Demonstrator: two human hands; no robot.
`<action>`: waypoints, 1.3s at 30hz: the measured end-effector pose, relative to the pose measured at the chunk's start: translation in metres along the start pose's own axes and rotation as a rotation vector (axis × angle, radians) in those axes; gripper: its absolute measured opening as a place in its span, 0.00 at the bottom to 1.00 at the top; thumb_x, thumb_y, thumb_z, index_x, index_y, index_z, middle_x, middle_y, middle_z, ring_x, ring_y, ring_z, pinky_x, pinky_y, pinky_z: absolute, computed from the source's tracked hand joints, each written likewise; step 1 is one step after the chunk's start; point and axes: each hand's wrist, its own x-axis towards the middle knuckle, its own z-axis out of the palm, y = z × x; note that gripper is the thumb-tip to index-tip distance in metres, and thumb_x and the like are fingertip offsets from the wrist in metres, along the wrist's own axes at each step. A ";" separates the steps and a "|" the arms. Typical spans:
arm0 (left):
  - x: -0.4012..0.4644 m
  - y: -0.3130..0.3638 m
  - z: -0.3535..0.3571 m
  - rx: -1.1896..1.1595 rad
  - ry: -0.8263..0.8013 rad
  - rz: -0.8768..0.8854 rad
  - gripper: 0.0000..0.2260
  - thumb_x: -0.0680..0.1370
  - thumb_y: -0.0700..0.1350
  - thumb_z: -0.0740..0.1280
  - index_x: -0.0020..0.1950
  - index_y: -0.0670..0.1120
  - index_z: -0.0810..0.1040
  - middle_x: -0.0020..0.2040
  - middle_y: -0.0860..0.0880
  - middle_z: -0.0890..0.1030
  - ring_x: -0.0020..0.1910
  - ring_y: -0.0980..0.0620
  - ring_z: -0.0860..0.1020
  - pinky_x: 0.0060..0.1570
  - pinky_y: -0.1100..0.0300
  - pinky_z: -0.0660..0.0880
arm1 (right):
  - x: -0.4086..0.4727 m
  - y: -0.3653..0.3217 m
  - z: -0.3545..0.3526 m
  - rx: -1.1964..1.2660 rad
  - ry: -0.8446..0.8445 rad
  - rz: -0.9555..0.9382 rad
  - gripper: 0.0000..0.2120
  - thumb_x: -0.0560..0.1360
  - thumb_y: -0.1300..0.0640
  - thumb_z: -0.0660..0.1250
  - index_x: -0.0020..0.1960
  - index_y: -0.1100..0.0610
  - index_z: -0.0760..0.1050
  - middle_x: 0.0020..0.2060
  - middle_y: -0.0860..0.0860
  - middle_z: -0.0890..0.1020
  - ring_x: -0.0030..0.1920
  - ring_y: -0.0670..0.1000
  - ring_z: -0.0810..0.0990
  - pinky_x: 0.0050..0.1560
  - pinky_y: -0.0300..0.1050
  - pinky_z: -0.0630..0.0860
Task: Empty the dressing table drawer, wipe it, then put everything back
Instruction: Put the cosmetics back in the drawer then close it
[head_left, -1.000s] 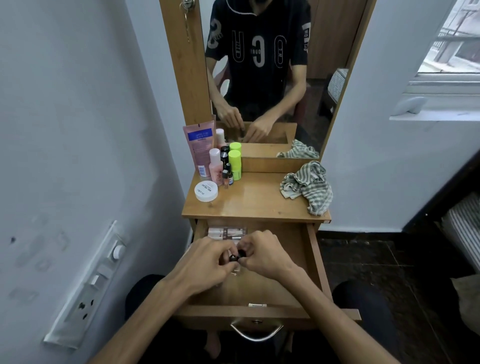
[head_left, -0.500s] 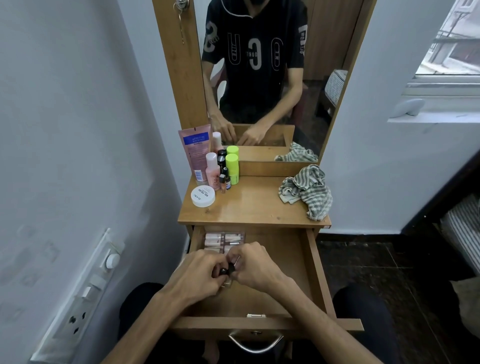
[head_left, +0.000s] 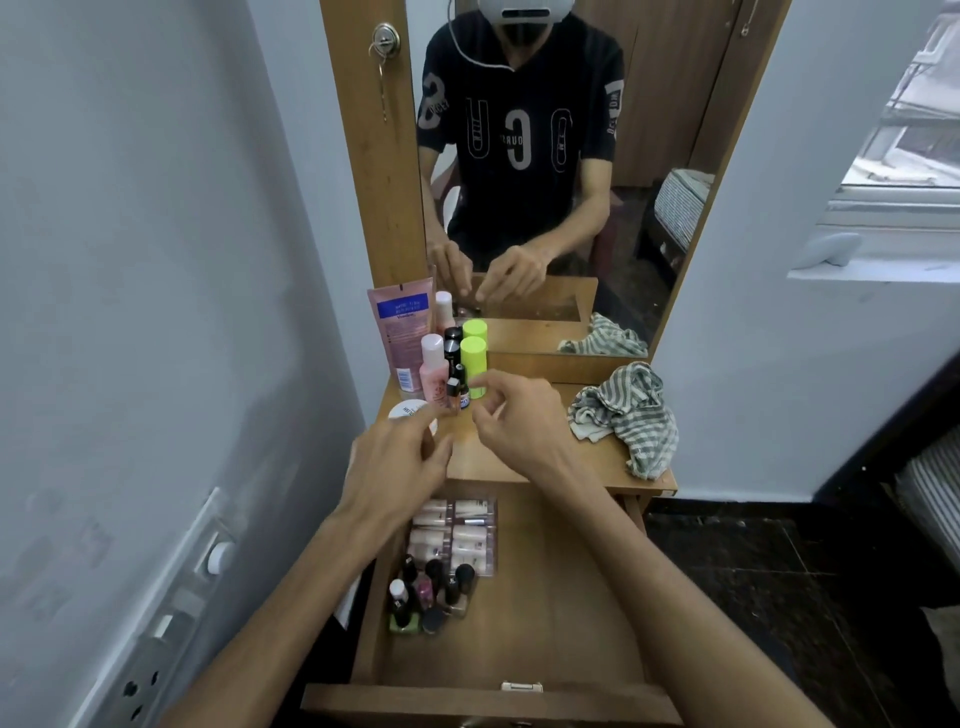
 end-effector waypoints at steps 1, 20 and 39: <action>0.014 0.003 0.002 0.018 0.017 0.007 0.14 0.79 0.47 0.70 0.65 0.53 0.81 0.41 0.50 0.86 0.43 0.45 0.83 0.43 0.53 0.78 | 0.011 -0.003 0.001 -0.042 0.005 -0.021 0.17 0.77 0.55 0.68 0.64 0.47 0.83 0.37 0.47 0.86 0.43 0.54 0.86 0.46 0.50 0.82; 0.054 -0.001 0.042 0.114 0.027 -0.047 0.08 0.82 0.46 0.64 0.59 0.46 0.77 0.45 0.44 0.84 0.38 0.47 0.79 0.37 0.55 0.75 | 0.053 0.014 0.029 -0.256 -0.043 -0.111 0.11 0.79 0.53 0.67 0.59 0.54 0.79 0.45 0.56 0.86 0.48 0.64 0.84 0.48 0.58 0.81; -0.077 0.018 0.005 -0.117 -0.362 0.151 0.07 0.68 0.49 0.77 0.41 0.52 0.80 0.40 0.59 0.78 0.43 0.63 0.75 0.41 0.72 0.68 | -0.108 0.041 -0.030 0.014 -0.266 0.032 0.03 0.68 0.50 0.75 0.40 0.49 0.83 0.33 0.42 0.84 0.37 0.42 0.84 0.40 0.42 0.83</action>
